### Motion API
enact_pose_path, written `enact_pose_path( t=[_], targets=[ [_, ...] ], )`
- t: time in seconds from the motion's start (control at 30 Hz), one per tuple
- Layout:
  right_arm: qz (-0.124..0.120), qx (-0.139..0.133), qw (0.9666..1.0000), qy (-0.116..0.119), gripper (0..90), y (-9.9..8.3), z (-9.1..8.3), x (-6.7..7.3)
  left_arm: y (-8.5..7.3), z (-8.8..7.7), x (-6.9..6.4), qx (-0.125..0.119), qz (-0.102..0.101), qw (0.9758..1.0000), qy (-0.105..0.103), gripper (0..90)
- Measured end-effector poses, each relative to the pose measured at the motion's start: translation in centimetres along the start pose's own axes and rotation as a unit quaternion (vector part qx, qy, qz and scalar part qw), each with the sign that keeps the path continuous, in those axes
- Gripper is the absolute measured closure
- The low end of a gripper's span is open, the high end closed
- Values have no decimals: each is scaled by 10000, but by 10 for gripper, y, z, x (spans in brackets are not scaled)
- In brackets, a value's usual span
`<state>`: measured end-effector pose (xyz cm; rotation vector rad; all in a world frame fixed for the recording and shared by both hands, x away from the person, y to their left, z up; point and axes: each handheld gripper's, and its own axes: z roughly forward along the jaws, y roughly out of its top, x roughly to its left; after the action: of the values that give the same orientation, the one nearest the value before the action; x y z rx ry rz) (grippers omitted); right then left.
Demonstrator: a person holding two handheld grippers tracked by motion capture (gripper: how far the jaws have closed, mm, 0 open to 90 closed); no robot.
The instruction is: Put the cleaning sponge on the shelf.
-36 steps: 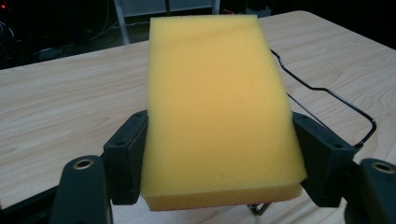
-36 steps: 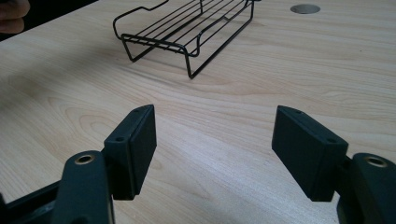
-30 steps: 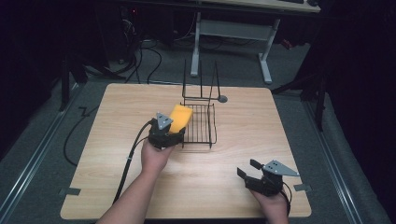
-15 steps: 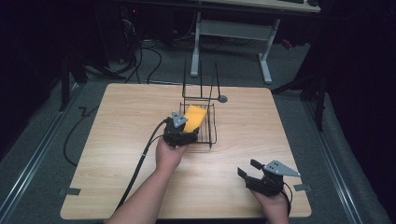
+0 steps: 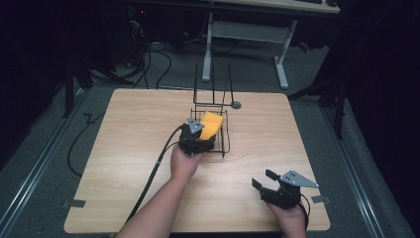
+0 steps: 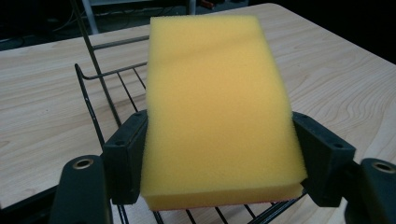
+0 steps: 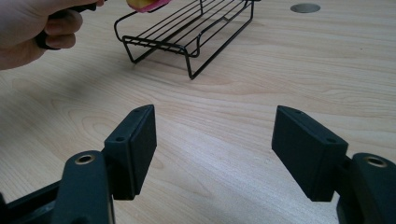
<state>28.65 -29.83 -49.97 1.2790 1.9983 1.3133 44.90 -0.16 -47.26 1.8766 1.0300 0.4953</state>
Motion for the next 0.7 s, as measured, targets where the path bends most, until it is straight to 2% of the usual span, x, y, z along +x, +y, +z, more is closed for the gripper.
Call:
enact_pose_path(
  t=[0.13,0.2,0.23,0.37,0.47,0.7],
  targets=[
    [8,11,10000,-4,312,0,0,0,0,2,0,-8,-8,10000,47,295],
    [8,17,10000,-12,312,0,0,0,1,3,0,-53,32,9999,127,292],
    [-17,22,10000,-29,313,0,0,1,2,6,0,-33,99,9997,222,291],
    [9,19,10000,-38,313,-1,-1,1,3,11,1,31,222,9991,352,291],
    [-6,15,10000,-34,313,-1,-1,0,1,19,4,124,161,9992,338,291],
    [3,15,10000,-41,313,-1,-2,0,-5,29,4,291,179,9987,368,289]
  ],
)
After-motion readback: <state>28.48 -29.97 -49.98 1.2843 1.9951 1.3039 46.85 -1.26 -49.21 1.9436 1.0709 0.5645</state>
